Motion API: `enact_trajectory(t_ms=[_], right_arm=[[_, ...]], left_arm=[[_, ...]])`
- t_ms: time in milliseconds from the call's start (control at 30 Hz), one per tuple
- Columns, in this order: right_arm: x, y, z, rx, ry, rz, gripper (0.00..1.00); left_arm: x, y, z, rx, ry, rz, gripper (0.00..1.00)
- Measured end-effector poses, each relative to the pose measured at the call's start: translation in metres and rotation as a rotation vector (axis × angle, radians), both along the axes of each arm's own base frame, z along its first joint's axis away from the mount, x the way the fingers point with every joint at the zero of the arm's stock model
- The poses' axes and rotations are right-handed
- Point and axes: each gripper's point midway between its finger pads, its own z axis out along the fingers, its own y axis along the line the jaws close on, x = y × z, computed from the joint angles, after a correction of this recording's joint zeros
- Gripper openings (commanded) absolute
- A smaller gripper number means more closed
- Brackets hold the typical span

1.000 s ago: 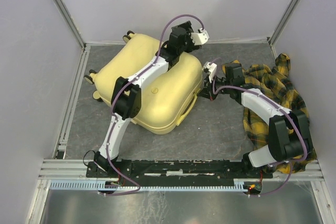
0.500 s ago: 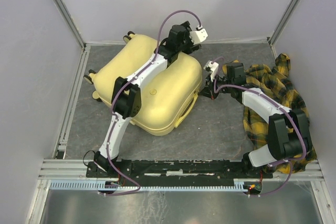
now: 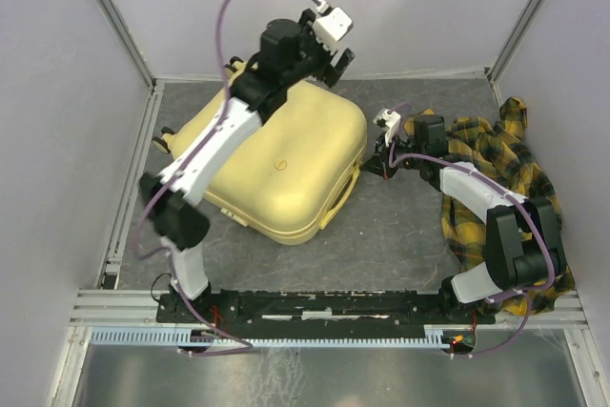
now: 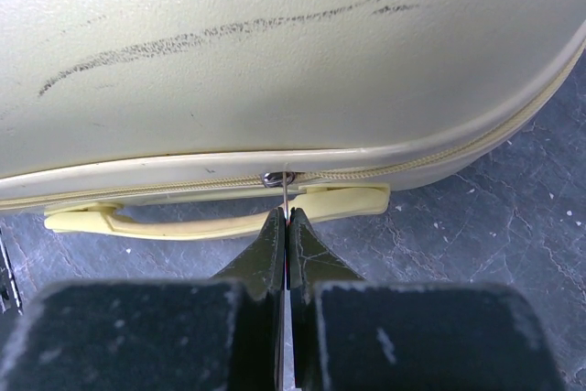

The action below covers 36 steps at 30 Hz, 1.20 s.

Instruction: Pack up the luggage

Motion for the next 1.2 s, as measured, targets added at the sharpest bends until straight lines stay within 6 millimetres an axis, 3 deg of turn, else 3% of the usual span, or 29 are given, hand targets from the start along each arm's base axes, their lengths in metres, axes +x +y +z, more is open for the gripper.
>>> enact_trajectory(t_ms=[100, 167, 300, 333, 400, 567, 833, 967, 1200], right_arm=[[0.000, 0.000, 0.000, 0.006, 0.002, -0.004, 0.02], [0.001, 0.001, 0.001, 0.008, 0.003, -0.006, 0.02], [0.001, 0.001, 0.001, 0.013, 0.009, -0.009, 0.02], [0.001, 0.001, 0.001, 0.014, 0.010, -0.009, 0.02], [0.001, 0.001, 0.000, 0.015, 0.016, -0.011, 0.02], [0.002, 0.002, 0.000, 0.025, 0.034, -0.020, 0.02], [0.002, 0.002, 0.000, 0.032, 0.049, -0.031, 0.02], [0.003, 0.003, -0.001, 0.041, 0.062, -0.039, 0.02], [0.004, 0.005, 0.000, 0.057, 0.082, -0.055, 0.02]], left_arm=[[-0.078, 0.011, 0.026, -0.059, 0.044, -0.088, 0.87], [-0.135, 0.007, 0.022, -0.073, 0.075, -0.161, 0.86], [-0.255, -0.030, -0.023, -0.049, 0.193, -0.377, 0.82], [-0.278, -0.039, -0.041, -0.030, 0.239, -0.416, 0.80], [-0.298, -0.047, -0.075, 0.006, 0.314, -0.422, 0.78], [-0.304, -0.049, -0.157, 0.135, 0.430, -0.279, 0.80], [-0.287, -0.048, -0.241, 0.323, 0.464, -0.073, 0.83], [-0.272, -0.039, -0.270, 0.395, 0.453, 0.046, 0.84], [-0.249, -0.037, -0.295, 0.460, 0.386, 0.215, 0.85]])
